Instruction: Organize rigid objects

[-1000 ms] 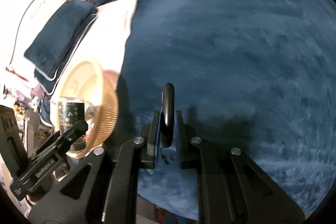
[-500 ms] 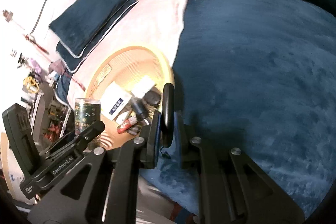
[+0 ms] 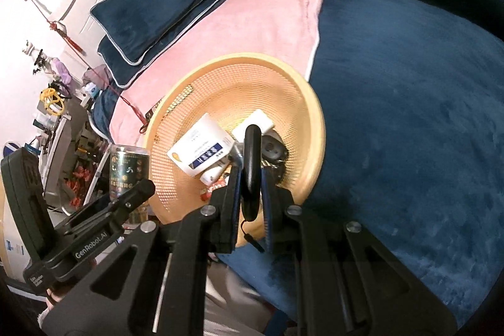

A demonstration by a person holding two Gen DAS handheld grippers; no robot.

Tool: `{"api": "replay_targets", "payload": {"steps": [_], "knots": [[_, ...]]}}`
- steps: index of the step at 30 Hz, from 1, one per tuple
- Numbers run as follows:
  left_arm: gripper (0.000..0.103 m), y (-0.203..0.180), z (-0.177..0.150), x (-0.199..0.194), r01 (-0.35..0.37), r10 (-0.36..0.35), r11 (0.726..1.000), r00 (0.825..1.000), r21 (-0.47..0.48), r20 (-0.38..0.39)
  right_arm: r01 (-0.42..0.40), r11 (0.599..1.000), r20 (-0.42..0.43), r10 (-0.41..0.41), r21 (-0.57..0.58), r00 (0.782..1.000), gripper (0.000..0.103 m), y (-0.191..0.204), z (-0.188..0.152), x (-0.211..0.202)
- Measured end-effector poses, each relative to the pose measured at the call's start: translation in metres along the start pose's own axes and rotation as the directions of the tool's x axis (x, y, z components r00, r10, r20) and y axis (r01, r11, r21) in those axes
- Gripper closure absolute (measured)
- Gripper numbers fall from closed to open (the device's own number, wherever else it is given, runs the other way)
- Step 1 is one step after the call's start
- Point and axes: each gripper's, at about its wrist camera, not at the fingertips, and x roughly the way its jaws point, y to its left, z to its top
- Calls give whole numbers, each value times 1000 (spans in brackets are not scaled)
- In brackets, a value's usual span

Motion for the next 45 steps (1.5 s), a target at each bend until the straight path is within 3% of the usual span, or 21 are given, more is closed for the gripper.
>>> {"api": "replay_targets", "payload": {"steps": [14, 15, 16, 17, 18, 20, 45], "knots": [[53, 3, 12, 12, 9, -8, 1000, 999, 11, -39, -30, 999, -13, 30, -12, 999, 87, 12, 12, 13], [40, 3, 12, 12, 3, -3, 1000, 999, 11, -36, -20, 1000, -19, 19, -12, 1000, 81, 12, 13, 14], [16, 3, 11, 12, 0, 0, 1000, 999, 7, -32, -6, 1000, -28, 6, -13, 1000, 71, 12, 13, 15], [6, 4, 11, 11, 2, -2, 1000, 1000, -2, -23, 5, 1000, -31, -5, -10, 1000, 41, 12, 13, 15], [1, 5, 11, 9, 3, -3, 1000, 1000, -9, -14, 10, 1000, -23, -10, 1, 1000, 13, 10, 12, 14], [1, 5, 11, 8, -2, 1, 1000, 1000, -10, -13, 12, 1000, 4, -12, 19, 1000, 0, 8, 9, 10], [1, 8, -5, -6, -12, 12, 1000, 1000, -15, -20, 117, 989, 50, -112, -96, 992, 0, 17, -13, -7]]}}
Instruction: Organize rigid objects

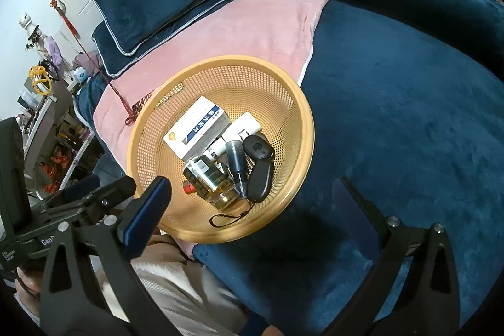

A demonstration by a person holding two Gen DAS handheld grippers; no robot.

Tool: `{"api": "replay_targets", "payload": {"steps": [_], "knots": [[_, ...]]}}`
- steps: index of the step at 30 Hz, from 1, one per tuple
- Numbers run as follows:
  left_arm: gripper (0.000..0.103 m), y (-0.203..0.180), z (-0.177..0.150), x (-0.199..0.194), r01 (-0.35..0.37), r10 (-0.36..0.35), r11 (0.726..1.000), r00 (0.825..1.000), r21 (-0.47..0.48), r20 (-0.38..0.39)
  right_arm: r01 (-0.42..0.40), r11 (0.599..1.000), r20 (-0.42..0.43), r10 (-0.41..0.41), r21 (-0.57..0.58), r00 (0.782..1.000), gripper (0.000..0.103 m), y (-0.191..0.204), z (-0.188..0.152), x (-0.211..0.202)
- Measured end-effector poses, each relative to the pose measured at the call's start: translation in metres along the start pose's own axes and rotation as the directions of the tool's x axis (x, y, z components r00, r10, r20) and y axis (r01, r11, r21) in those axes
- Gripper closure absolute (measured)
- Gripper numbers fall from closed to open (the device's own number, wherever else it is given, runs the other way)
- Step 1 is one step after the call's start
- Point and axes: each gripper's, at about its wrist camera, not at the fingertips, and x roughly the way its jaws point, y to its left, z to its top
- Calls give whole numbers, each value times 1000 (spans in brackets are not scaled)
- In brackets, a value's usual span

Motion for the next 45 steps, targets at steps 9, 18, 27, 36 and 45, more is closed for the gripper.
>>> {"api": "replay_targets", "payload": {"steps": [9, 18, 27, 36, 45], "knots": [[1, -7, -6, -7, -16, 16, 1000, 1000, 2, 22, 1, 1000, 9, -1, -1, 1000, 0, -3, -4, -6], [1, -12, -10, -14, -19, 19, 1000, 999, 6, 40, -3, 1000, 24, 3, -5, 1000, 0, -3, -7, -13], [1, -17, -10, -16, -13, 13, 1000, 999, 0, 41, -3, 1000, 33, 3, -5, 999, 0, -2, -8, -15], [1, -25, -12, -16, -15, 14, 1000, 1000, 12, 27, -7, 1000, 37, 7, -3, 999, 0, -3, -9, -19], [1, -32, -14, -14, -35, 35, 999, 999, 19, 20, -9, 1000, 42, 9, 2, 999, 0, -4, -9, -21]]}}
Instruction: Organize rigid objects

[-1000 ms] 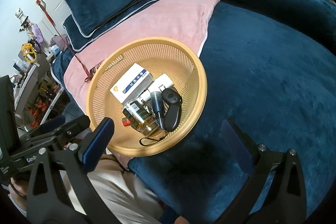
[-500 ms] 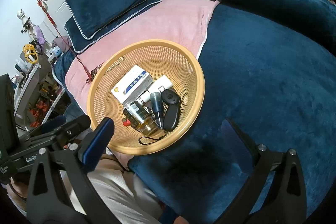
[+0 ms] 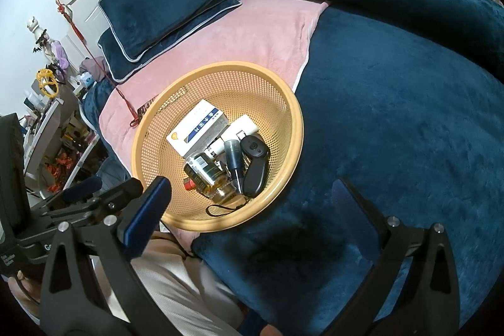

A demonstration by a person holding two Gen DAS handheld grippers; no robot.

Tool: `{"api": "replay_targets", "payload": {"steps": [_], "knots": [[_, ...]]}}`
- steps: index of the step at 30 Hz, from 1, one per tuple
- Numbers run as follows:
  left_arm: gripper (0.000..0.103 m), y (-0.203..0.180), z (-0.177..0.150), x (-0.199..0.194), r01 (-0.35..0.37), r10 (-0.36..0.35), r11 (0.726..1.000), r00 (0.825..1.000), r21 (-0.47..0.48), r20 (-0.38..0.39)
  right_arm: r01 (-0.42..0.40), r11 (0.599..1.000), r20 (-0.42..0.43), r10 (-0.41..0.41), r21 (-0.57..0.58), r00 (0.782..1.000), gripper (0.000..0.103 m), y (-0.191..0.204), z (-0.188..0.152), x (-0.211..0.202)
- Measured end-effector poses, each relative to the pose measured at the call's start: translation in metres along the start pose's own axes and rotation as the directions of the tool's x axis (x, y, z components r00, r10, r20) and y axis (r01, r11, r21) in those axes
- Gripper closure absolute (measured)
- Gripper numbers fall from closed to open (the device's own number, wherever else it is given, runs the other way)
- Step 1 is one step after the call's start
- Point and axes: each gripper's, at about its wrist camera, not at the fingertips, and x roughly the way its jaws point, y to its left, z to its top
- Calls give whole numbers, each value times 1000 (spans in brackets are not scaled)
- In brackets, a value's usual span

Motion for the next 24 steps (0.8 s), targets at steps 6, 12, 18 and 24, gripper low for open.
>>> {"api": "replay_targets", "payload": {"steps": [6, 12, 18, 24], "knots": [[1, -3, -2, 6, 2, -2, 1000, 1000, -8, -27, 2, 1000, 1, -2, 5, 1000, 0, -3, 1, -2], [1, -10, -6, 9, -14, 14, 1000, 999, -3, -32, 9, 1000, 7, -9, 10, 1000, 0, -9, 1, -3], [1, -23, -8, 11, -47, 48, 999, 999, 24, -14, 11, 1000, 10, -11, 17, 1000, 0, -16, -2, -3], [1, -36, -7, 15, -28, 29, 999, 999, 47, -22, 13, 999, 14, -14, 40, 1000, 0, -30, -7, -5]]}}
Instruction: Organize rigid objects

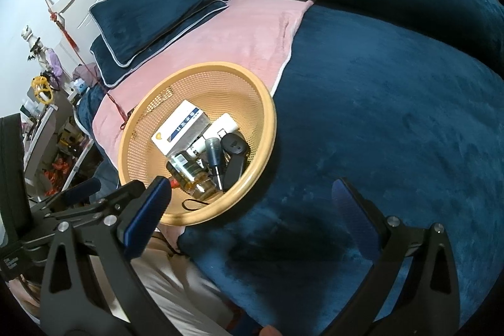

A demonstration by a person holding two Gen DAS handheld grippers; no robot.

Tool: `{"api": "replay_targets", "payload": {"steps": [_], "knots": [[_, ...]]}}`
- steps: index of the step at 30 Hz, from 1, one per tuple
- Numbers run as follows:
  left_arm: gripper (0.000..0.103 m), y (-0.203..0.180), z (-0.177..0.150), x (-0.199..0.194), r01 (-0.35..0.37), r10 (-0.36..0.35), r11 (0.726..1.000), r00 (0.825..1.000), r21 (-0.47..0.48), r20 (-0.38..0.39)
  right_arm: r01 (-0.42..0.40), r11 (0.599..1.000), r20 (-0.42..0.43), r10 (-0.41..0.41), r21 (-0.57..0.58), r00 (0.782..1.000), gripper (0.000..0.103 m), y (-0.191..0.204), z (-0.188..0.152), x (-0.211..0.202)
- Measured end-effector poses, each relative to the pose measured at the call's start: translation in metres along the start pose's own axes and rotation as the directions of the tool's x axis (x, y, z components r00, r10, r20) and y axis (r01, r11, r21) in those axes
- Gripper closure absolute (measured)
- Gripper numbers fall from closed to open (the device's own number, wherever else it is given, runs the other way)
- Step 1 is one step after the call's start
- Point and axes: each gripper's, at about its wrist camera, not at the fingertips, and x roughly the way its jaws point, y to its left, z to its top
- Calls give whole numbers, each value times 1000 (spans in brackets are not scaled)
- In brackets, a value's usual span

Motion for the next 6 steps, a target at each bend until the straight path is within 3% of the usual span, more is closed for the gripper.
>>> {"api": "replay_targets", "payload": {"steps": [6], "knots": [[1, -26, 0, 5, 18, -18, 998, 1000, 56, 3, 10, 999, 14, -11, 35, 1000, 0, -20, -5, -6]]}}
